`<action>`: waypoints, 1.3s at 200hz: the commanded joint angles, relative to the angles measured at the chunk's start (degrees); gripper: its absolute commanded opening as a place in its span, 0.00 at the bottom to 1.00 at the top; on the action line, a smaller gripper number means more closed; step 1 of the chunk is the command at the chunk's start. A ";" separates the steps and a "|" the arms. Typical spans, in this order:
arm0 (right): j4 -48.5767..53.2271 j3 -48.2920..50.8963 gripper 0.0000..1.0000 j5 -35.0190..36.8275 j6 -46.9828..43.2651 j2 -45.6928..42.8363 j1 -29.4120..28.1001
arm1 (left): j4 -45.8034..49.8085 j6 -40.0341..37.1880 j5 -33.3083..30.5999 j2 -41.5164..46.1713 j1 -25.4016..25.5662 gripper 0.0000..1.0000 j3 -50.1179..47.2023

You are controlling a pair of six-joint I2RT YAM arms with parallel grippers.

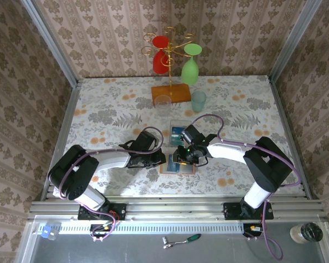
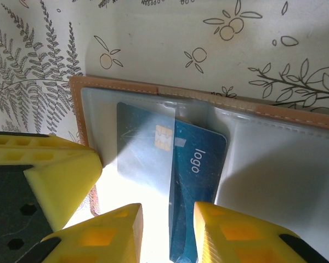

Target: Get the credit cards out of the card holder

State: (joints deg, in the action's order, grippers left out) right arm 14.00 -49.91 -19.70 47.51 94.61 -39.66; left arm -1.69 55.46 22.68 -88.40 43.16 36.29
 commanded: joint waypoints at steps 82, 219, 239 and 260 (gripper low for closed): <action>1.25 -1.76 0.31 -0.41 -1.59 2.06 -0.33 | 3.11 -0.66 -0.35 1.52 0.30 0.09 0.63; 3.58 -2.39 0.31 1.93 -2.51 -1.53 -0.24 | 4.75 -1.49 -0.66 4.08 0.66 0.08 2.65; 3.09 -1.48 0.31 1.71 -2.14 -2.35 0.02 | 4.77 -1.82 -0.27 2.66 1.49 0.07 4.14; 2.20 -0.34 0.31 1.18 -1.66 -2.84 0.28 | 4.55 -1.94 -0.09 0.99 2.18 0.06 4.93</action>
State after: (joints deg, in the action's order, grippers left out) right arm 15.62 -51.66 -19.29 46.02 93.67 -39.64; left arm 1.50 55.13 22.48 -85.69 44.47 39.03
